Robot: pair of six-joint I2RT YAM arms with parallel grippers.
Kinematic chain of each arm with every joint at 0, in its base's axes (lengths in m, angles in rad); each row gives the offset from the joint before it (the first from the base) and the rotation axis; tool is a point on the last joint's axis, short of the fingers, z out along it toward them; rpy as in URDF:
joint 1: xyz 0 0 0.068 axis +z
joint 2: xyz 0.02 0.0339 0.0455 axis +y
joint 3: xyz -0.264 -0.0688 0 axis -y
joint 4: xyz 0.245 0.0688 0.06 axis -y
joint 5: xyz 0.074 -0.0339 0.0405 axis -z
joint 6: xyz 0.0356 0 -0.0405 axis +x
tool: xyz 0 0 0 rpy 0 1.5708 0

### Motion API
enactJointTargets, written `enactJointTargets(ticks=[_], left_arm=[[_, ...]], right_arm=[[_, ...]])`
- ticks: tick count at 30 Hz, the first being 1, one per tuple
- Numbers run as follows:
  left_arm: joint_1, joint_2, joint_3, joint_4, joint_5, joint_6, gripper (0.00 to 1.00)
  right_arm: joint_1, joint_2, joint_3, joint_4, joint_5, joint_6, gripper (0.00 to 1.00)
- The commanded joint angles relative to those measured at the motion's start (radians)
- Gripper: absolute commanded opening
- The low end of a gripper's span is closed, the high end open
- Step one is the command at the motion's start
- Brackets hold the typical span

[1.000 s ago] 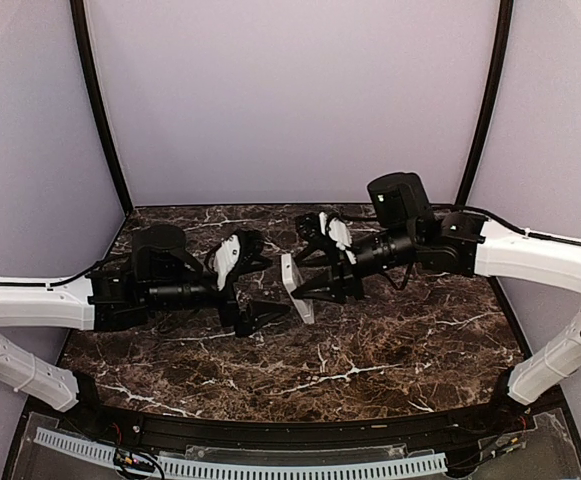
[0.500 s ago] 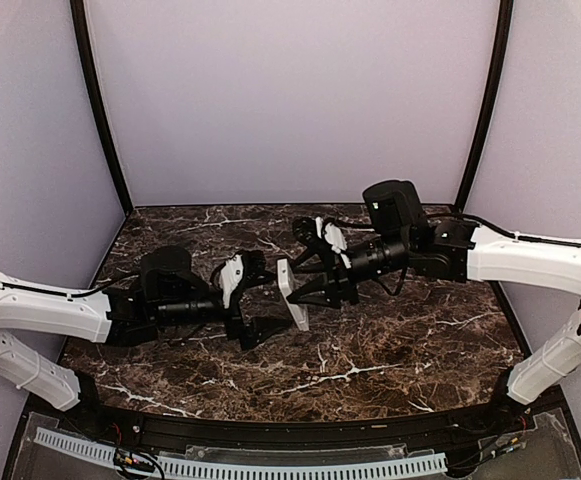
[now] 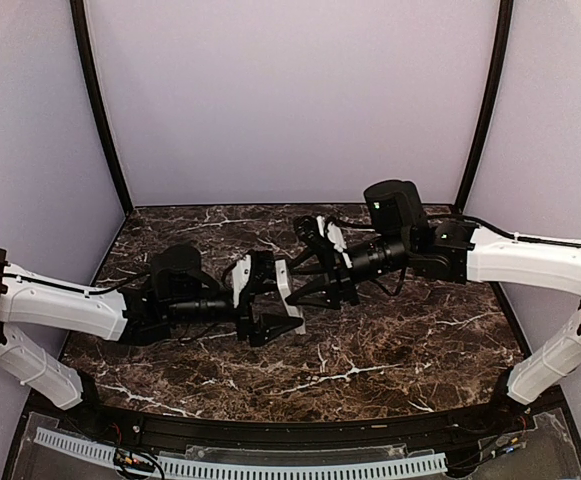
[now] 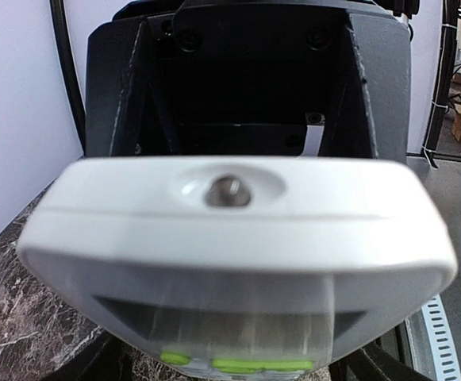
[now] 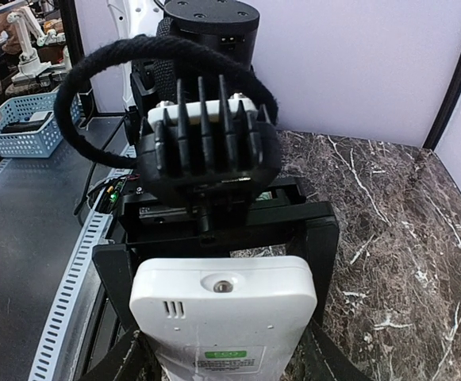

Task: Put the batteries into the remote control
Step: Pass from the right arm to the left

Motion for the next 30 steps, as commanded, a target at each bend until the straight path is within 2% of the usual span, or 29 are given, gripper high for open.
enactJointTargets(ticks=[1,10,20,23,26,28,30], left_arm=[[0.006,-0.013,0.034,0.026,0.057,-0.018,0.79],[0.007,-0.01,0.056,-0.002,0.076,-0.027,0.61],[0.007,-0.008,0.089,-0.099,0.103,-0.03,0.24],[0.008,-0.015,0.104,-0.156,0.092,-0.031,0.15],[0.008,-0.025,0.118,-0.268,0.054,-0.035,0.07],[0.007,-0.032,0.128,-0.352,-0.017,-0.043,0.02],[0.009,-0.037,0.136,-0.437,-0.091,-0.059,0.0]], right_arm=[[-0.004,-0.023,-0.002,0.049,-0.029,0.006,0.26],[-0.004,-0.019,0.0,0.041,-0.032,0.0,0.26],[-0.004,-0.014,-0.008,0.029,-0.031,0.002,0.27],[-0.005,-0.016,-0.004,0.011,-0.023,0.004,0.37],[-0.007,-0.028,-0.001,-0.008,0.01,0.012,0.56],[-0.018,-0.046,-0.009,-0.009,0.031,0.026,0.68],[-0.036,-0.068,-0.027,-0.003,0.048,0.039,0.74]])
